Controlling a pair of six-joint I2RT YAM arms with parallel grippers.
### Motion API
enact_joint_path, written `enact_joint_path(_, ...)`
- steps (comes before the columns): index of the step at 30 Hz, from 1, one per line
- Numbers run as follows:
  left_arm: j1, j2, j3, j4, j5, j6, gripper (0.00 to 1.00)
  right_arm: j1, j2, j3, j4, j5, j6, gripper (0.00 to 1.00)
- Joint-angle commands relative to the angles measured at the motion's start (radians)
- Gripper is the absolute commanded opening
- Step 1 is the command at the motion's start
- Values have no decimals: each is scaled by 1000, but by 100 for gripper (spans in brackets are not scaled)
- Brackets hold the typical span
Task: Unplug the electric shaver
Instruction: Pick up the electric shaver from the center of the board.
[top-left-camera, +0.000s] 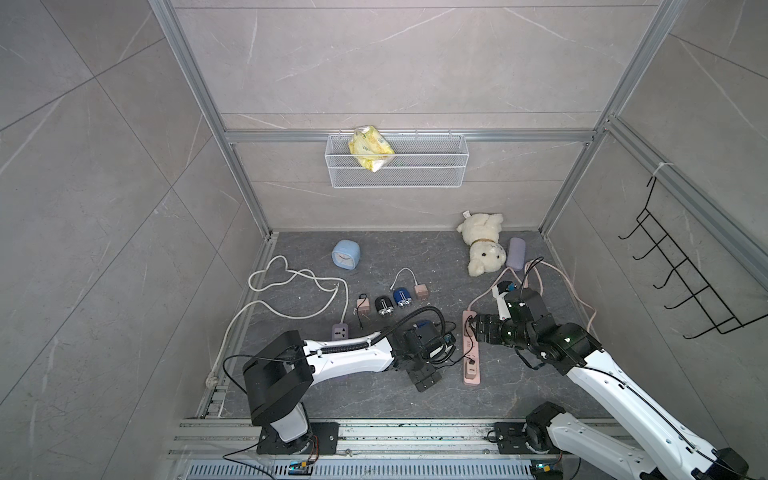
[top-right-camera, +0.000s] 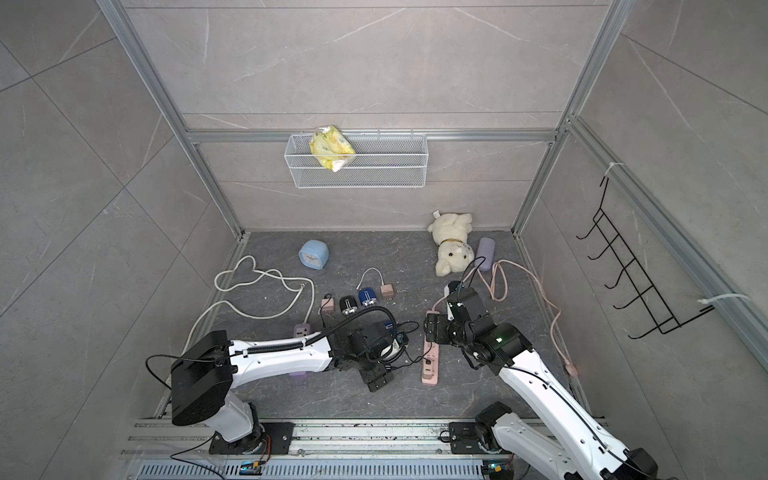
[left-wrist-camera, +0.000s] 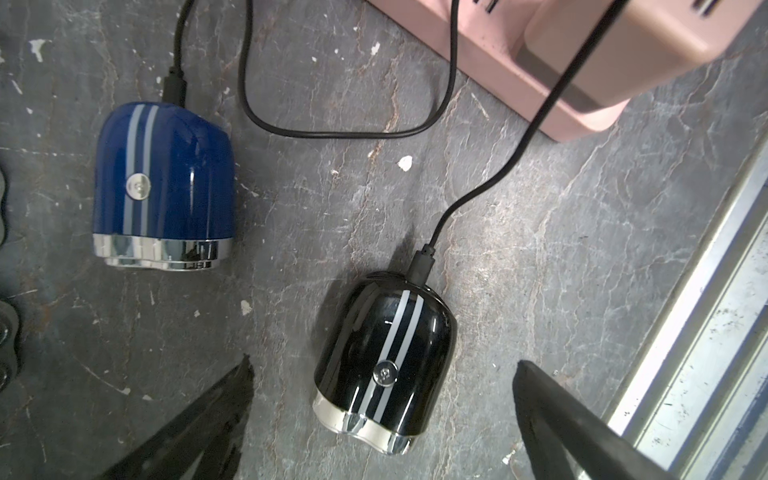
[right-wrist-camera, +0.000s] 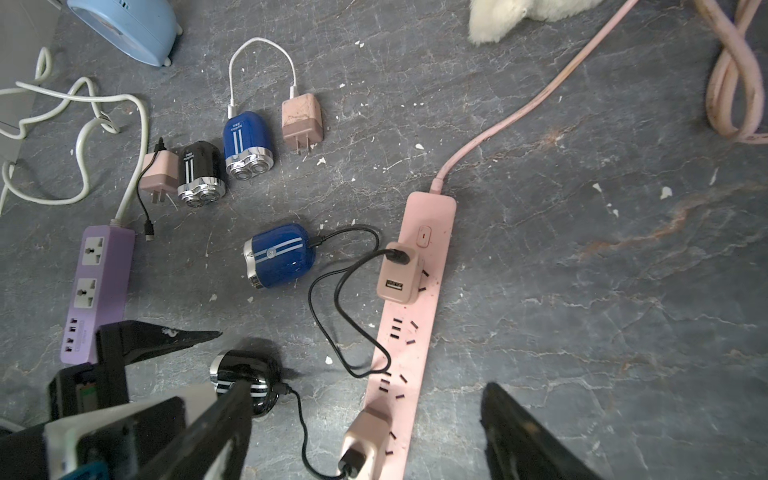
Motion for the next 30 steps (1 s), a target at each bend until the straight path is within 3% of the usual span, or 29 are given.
enact_joint_path(1, 2, 35, 26, 11, 41, 57, 98, -4, 4, -17, 13, -12, -15, 87)
enact_joint_path(18, 10, 73, -15, 66, 36, 71, 95, -7, 18, -26, 29, -12, -2, 87)
enact_joint_path(30, 16, 97, -36, 68, 23, 63, 84, -7, 26, -34, 48, -28, 6, 87)
